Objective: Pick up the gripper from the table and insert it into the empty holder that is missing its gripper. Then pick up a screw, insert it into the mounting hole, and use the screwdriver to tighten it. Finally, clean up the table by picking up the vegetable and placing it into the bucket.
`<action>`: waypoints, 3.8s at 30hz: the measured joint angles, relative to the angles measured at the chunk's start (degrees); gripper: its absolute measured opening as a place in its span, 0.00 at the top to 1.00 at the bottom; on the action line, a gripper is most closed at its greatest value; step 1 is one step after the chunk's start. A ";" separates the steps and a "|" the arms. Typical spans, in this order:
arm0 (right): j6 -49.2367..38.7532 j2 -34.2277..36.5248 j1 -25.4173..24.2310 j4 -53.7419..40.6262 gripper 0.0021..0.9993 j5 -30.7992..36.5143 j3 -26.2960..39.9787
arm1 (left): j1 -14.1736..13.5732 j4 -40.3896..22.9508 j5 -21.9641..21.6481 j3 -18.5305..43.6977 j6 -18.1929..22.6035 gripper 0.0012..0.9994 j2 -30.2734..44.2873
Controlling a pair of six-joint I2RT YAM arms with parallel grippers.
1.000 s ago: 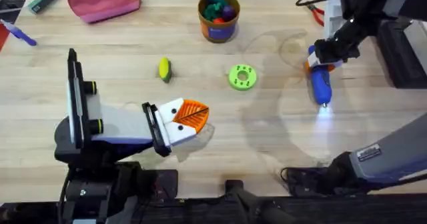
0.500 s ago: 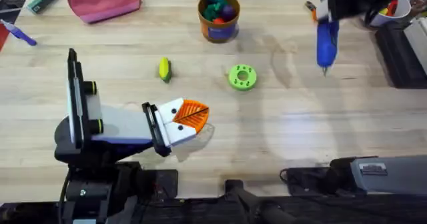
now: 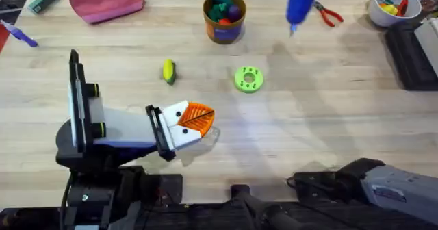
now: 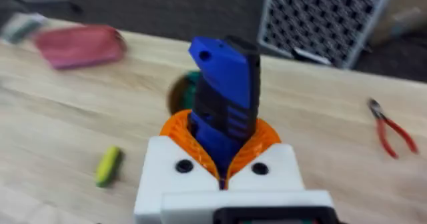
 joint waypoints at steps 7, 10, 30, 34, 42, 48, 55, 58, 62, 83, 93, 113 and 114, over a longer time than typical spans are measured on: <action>4.85 -3.99 9.53 5.84 0.98 -0.02 0.00 | 0.00 0.00 0.00 -0.02 -0.01 0.99 0.02; 5.95 -5.01 12.96 7.59 0.98 -0.02 0.00 | 0.00 0.00 0.00 0.00 -0.01 0.99 0.02; 11.10 -12.21 19.74 39.35 0.98 -13.74 -21.00 | 0.00 0.00 -0.11 0.00 0.00 0.99 0.00; 11.07 -12.22 18.89 45.04 0.98 -21.67 -24.36 | 0.00 0.02 -0.13 0.00 -0.01 0.99 0.02; 12.41 -12.18 15.39 63.12 0.98 -34.82 -32.48 | 0.00 0.02 -0.15 0.00 -0.01 0.99 0.01; 14.87 -10.34 15.39 78.28 0.98 -38.52 -40.62 | 0.00 0.02 -0.15 0.00 -0.01 0.99 0.02; 14.32 -3.88 15.34 89.86 0.98 -48.56 -42.38 | 0.00 0.02 -0.15 0.00 -0.01 0.99 0.01; 13.92 -0.65 14.96 94.16 0.98 -53.83 -42.38 | 0.00 0.02 -0.15 0.00 -0.01 0.99 0.02; 13.11 1.57 13.90 97.02 0.98 -59.46 -42.38 | 0.00 0.02 -0.15 0.00 -0.01 0.99 0.00; 8.55 1.89 18.06 97.76 0.98 -68.65 -42.28 | 0.00 0.02 -0.15 0.00 -0.01 0.99 0.00; 7.51 6.80 19.34 97.35 0.98 -72.11 -36.98 | 0.00 0.02 -0.15 0.00 -0.01 0.99 0.00; 5.33 9.11 19.99 97.23 0.98 -72.91 -35.87 | 0.00 0.02 -0.15 0.00 -0.01 0.99 0.00; 5.17 9.30 20.13 97.23 0.98 -72.91 -35.87 | 0.00 0.02 -0.15 0.00 -0.01 0.99 0.02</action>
